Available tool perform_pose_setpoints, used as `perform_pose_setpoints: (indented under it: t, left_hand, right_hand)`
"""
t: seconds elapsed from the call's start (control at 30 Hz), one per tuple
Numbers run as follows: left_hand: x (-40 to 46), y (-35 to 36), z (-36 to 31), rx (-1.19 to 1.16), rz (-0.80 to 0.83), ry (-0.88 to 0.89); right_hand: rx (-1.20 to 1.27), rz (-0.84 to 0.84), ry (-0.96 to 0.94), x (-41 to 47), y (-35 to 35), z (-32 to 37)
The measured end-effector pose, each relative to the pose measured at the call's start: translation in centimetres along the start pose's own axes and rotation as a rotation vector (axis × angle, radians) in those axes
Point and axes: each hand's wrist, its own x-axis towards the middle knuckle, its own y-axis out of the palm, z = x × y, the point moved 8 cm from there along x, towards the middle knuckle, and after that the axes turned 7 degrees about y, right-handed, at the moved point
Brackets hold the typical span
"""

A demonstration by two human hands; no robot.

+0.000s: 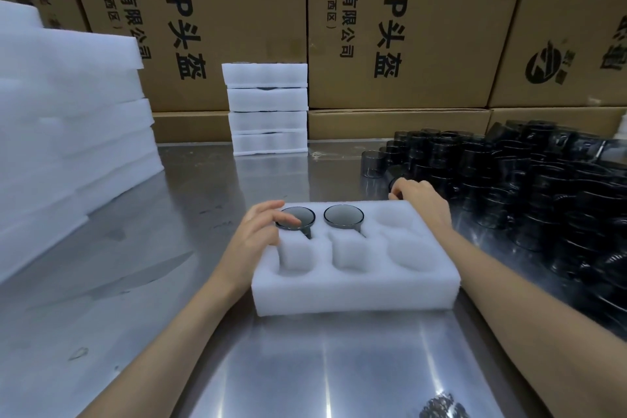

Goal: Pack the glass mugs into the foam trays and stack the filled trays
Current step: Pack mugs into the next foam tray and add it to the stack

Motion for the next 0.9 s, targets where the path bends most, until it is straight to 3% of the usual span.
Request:
perform_pose_setpoints:
  t: [0.13, 0.23, 0.43, 0.7, 0.83, 0.9]
  left_hand:
    - [0.0, -0.2, 0.4, 0.026, 0.000, 0.020]
    - [0.1, 0.0, 0.4, 0.017, 0.014, 0.009]
    - [0.3, -0.1, 0.4, 0.025, 0.018, -0.004]
    - [0.2, -0.1, 0.5, 0.023, 0.020, 0.001]
    - [0.1, 0.0, 0.2, 0.026, 0.023, 0.003]
    - [0.1, 0.1, 0.2, 0.020, 0.024, -0.002]
  right_hand:
    - [0.191, 0.146, 0.023, -0.3, 0.7, -0.2]
    - [0.039, 0.300, -0.003, -0.6, 1.8, -0.5]
    - [-0.032, 0.020, -0.005, -1.1, -0.5, 0.0]
    - [0.167, -0.041, 0.070, -3.1, -1.7, -1.3]
    - [0.445, 0.051, 0.206, -3.8, -1.5, -3.0]
    - [0.429, 0.091, 0.209, -3.9, -1.4, -3.2]
